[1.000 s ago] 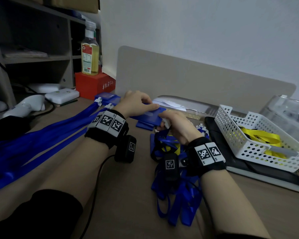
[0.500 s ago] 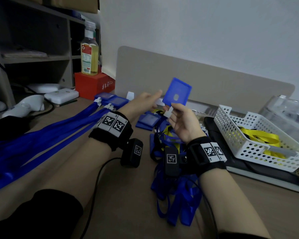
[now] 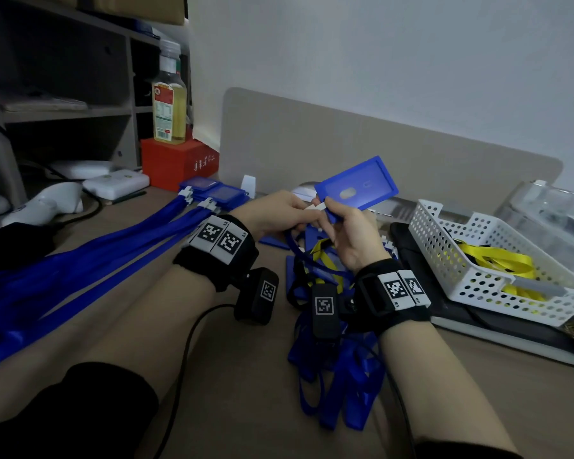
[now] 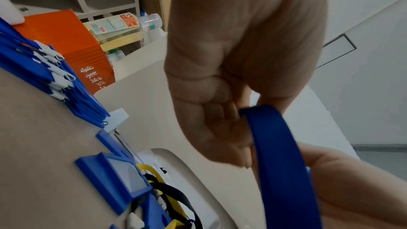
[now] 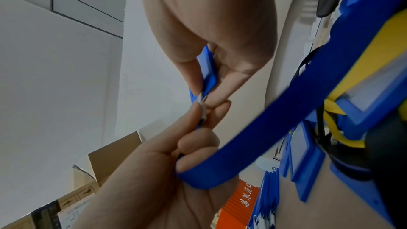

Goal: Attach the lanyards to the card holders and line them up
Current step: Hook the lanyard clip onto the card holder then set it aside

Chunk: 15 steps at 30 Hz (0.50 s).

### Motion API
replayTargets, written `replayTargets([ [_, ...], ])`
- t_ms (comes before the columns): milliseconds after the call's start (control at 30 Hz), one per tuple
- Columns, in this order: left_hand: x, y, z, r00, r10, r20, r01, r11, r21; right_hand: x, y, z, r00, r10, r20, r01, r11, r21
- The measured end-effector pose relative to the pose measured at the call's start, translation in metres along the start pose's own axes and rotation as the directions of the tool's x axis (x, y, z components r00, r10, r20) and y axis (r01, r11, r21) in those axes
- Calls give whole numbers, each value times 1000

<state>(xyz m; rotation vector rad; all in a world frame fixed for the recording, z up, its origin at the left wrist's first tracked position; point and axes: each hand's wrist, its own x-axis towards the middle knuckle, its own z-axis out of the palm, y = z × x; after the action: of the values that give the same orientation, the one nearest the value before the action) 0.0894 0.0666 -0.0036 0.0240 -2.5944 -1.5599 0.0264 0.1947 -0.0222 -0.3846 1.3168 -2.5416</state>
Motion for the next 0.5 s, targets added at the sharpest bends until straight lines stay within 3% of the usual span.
replayTargets([
  [200,-3,4,-11,997,-79,-28,76,993,-94,7,0,-6,995,5,-98,1,999,52],
  [500,-16,9,-26,989,-139,-55,121,959,-255,21,-3,1,993,86,-84,-86,996,-1],
])
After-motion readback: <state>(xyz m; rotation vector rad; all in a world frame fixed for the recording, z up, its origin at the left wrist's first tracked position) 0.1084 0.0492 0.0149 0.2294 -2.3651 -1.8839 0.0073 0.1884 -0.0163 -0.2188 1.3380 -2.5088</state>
